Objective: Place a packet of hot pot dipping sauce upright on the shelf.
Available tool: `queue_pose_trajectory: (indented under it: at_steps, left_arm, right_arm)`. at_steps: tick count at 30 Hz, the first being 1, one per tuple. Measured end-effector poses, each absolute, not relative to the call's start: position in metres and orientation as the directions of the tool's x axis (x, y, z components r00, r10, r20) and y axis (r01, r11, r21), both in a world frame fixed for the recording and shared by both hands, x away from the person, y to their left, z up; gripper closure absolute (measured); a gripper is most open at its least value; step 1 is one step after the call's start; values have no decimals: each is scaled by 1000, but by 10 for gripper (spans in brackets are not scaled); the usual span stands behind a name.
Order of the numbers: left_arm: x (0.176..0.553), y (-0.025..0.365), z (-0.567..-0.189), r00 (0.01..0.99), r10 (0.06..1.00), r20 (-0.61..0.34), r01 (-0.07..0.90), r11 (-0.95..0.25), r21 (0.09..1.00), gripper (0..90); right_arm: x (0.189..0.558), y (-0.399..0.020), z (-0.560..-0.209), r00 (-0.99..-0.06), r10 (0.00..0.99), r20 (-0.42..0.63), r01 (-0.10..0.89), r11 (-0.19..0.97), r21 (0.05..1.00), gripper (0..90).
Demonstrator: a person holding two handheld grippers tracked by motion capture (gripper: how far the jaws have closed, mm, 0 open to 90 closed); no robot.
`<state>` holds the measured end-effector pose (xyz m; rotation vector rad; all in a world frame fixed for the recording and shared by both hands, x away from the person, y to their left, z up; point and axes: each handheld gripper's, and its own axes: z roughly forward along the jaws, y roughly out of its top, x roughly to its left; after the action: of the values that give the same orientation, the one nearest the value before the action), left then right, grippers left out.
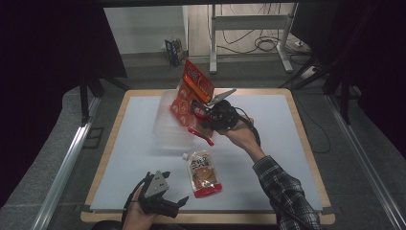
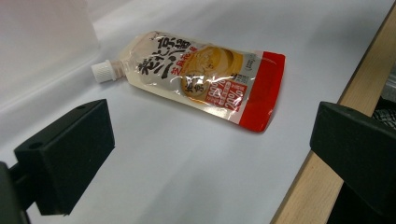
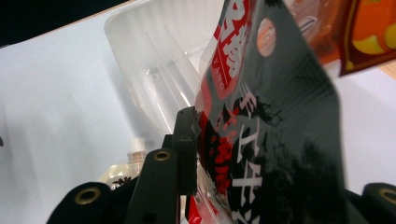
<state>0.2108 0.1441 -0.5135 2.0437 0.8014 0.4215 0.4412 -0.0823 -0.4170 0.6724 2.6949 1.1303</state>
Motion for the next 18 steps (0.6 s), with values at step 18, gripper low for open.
queue_pose_trajectory:
  at_steps: [18]
  left_arm:
    - [211, 142, -515, 741, 672, -1, 383, -420, 823, 0]
  right_arm:
    - [453, -32, -418, -912, 410, -20, 288, 675, 679, 713]
